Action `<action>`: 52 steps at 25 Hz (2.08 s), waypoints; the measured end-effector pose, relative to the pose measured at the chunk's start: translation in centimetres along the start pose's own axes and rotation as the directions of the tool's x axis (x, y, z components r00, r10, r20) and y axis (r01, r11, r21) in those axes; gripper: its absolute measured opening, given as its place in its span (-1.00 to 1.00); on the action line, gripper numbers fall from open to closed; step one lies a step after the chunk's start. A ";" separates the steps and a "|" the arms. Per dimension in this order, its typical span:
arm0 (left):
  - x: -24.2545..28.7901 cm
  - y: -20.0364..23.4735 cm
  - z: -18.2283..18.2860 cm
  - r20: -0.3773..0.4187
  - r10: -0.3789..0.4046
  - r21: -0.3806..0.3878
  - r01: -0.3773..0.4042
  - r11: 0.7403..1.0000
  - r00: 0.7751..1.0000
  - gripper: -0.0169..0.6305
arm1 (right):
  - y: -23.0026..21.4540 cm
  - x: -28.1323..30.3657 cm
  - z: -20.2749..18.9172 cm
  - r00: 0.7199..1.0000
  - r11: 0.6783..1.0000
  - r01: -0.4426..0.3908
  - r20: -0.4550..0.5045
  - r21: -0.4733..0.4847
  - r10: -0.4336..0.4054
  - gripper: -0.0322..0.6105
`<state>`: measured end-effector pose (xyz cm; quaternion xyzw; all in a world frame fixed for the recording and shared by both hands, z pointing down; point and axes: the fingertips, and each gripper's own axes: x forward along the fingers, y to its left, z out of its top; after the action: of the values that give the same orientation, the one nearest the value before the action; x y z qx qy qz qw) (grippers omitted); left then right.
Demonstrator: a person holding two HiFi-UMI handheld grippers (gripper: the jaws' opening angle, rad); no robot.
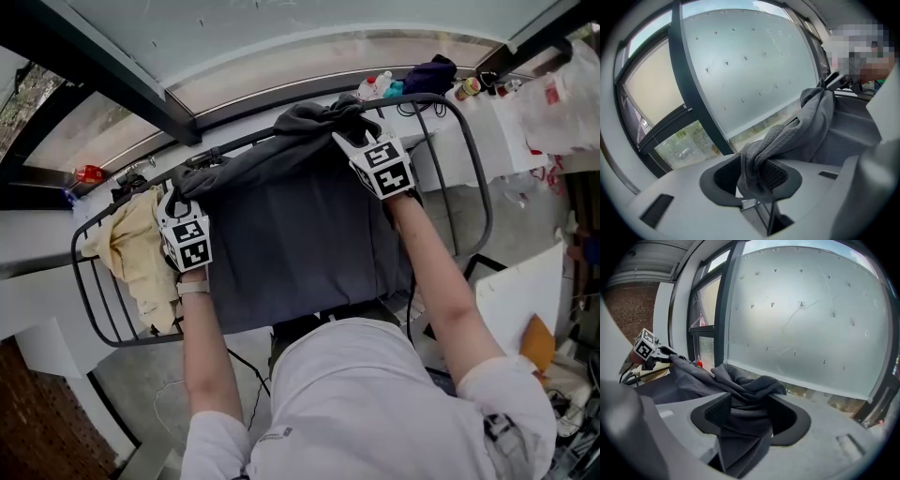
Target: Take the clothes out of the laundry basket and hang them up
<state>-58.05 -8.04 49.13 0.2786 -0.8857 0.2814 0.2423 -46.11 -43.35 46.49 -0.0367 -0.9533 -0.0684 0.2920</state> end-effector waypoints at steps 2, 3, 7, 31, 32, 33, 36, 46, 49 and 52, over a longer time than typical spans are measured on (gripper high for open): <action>-0.1 -0.3 -0.6 -0.024 -0.019 0.000 0.019 1.000 1.000 -0.53 | 0.2 -0.2 -0.3 1.000 1.000 -0.002 -0.004 0.016 0.003 -0.15; -0.2 -0.5 -0.9 -0.034 -0.029 0.002 0.029 1.000 0.999 -0.47 | 0.4 -0.4 -0.4 1.000 1.000 -0.003 -0.005 0.024 0.003 -0.13; -1.2 -0.7 -2.2 -0.054 -0.047 0.006 0.047 0.999 0.997 -0.33 | 1.2 -1.6 -0.9 1.000 0.999 0.022 -0.002 0.039 -0.022 -0.08; -21.1 -0.2 -3.0 0.376 -0.126 -0.258 0.234 0.937 0.918 -0.28 | 25.0 -12.8 5.9 0.902 0.962 -0.271 0.342 -0.031 0.265 -0.22; -22.1 0.1 -2.8 0.400 -0.113 -0.268 0.234 0.935 0.909 -0.30 | 26.0 -13.2 6.4 0.890 0.957 -0.287 0.355 -0.051 0.286 -0.27; -23.1 0.4 -2.7 0.422 -0.102 -0.275 0.235 0.932 0.901 -0.34 | 27.0 -13.6 6.9 0.879 0.952 -0.300 0.369 -0.067 0.303 -0.31; -25.4 1.3 -2.4 0.473 -0.076 -0.283 0.233 0.930 0.878 -0.43 | 29.5 -14.8 8.1 0.849 0.939 -0.329 0.405 -0.096 0.339 -0.44; -29.8 3.7 -2.7 0.527 0.007 -0.308 0.183 0.934 0.850 -0.87 | 34.2 -16.4 10.0 0.788 0.905 -0.386 0.447 -0.180 0.424 -0.81; -30.4 4.6 -3.2 0.521 0.044 -0.327 0.151 0.933 0.853 -0.91 | 35.0 -16.7 10.2 0.781 0.901 -0.390 0.450 -0.189 0.432 -0.82; -30.9 5.2 -3.8 0.520 0.065 -0.352 0.144 0.925 0.852 -0.94 | 36.0 -17.1 10.2 0.774 0.894 -0.396 0.448 -0.210 0.448 -0.82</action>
<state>-37.82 8.95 31.88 0.3110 -0.9491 0.0139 0.0479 -33.69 -6.78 32.42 -0.2807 -0.9578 -0.0389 0.0490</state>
